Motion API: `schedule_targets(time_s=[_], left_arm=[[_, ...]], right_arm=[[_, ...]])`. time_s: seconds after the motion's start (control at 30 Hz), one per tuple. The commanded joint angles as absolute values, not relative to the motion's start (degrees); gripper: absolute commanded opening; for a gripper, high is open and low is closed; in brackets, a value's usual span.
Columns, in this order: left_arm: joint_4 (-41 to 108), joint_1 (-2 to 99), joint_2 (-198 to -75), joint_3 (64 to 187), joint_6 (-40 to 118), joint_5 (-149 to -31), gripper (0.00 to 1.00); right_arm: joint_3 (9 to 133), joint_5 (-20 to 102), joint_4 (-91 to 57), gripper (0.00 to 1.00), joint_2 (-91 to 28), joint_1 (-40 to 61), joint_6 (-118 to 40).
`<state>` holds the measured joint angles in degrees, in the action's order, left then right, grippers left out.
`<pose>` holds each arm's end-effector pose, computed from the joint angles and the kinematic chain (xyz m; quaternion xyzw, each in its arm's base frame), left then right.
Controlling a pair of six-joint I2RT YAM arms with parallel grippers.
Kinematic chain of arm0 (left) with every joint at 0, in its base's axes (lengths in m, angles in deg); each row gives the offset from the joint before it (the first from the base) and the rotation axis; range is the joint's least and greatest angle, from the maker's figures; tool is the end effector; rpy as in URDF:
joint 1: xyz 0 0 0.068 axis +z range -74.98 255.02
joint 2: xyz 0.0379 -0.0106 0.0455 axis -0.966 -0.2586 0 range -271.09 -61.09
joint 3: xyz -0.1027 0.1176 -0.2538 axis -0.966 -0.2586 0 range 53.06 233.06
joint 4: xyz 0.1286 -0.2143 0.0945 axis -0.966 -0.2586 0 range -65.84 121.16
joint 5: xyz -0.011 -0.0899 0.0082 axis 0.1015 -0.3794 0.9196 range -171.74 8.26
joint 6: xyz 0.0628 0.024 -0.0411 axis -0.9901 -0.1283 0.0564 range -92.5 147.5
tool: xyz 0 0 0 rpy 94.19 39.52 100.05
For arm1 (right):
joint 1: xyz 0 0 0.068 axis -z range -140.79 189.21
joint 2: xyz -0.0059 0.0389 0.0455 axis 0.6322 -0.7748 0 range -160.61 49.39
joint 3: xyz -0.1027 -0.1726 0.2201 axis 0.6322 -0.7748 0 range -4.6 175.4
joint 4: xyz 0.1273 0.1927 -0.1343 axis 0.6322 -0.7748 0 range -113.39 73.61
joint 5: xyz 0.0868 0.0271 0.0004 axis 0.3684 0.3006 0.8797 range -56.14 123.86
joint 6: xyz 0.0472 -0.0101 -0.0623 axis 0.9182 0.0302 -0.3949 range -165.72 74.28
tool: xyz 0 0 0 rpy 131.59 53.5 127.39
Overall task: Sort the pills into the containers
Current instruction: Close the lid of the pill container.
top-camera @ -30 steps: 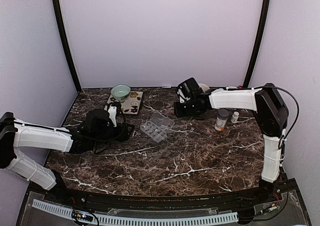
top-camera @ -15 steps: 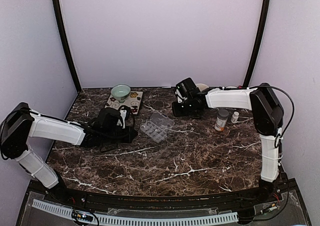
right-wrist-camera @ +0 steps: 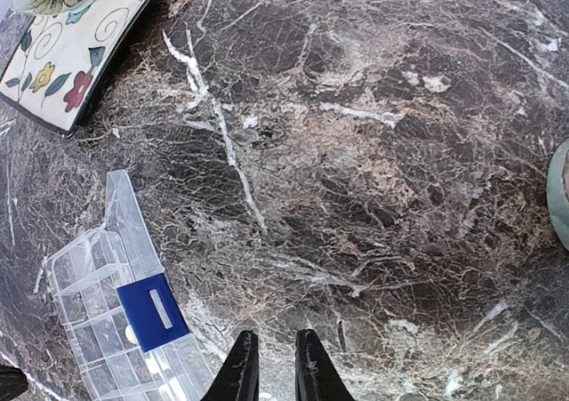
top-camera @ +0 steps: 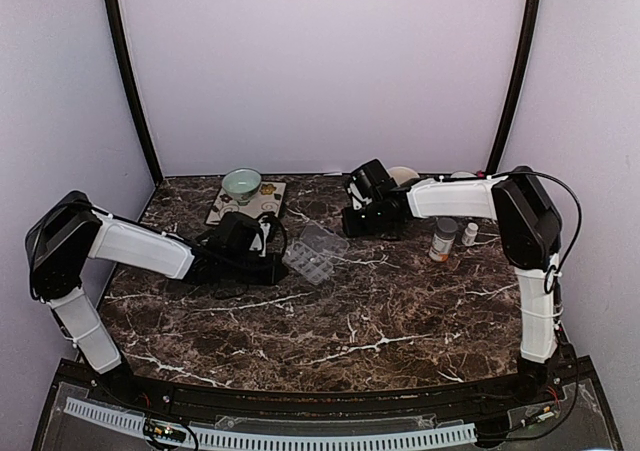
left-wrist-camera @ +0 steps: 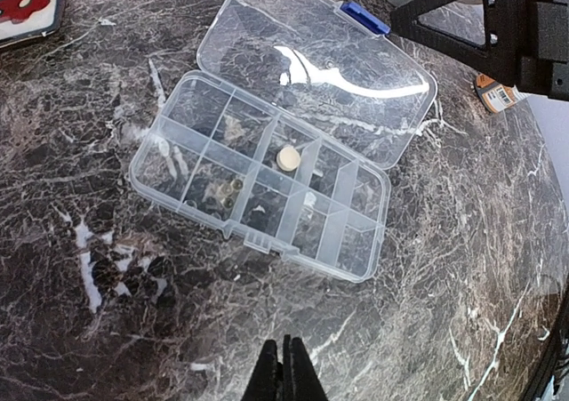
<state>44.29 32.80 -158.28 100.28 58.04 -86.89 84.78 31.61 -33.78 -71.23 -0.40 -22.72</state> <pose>0.2750 -0.2578 0.1627 0.1108 0.8867 -0.2975 0.3361 0.3923 0.3213 0.1778 -0.1283 0.9265 0.1679 0.3113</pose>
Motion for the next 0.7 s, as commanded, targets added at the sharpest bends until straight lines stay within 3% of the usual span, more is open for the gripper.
schedule_targets(time_s=[0.0, 0.67], left_arm=[[42.57, 33.35, -160.32, 102.36, 58.49, -88.41, 0.00], [39.65, 34.66, -169.01, 109.40, 58.44, -89.94, 0.00]], right_arm=[[86.45, 33.25, -33.53, 0.17, -72.43, -0.16, -22.69], [87.15, 35.43, -33.85, 0.16, -73.04, -0.16, -23.44]])
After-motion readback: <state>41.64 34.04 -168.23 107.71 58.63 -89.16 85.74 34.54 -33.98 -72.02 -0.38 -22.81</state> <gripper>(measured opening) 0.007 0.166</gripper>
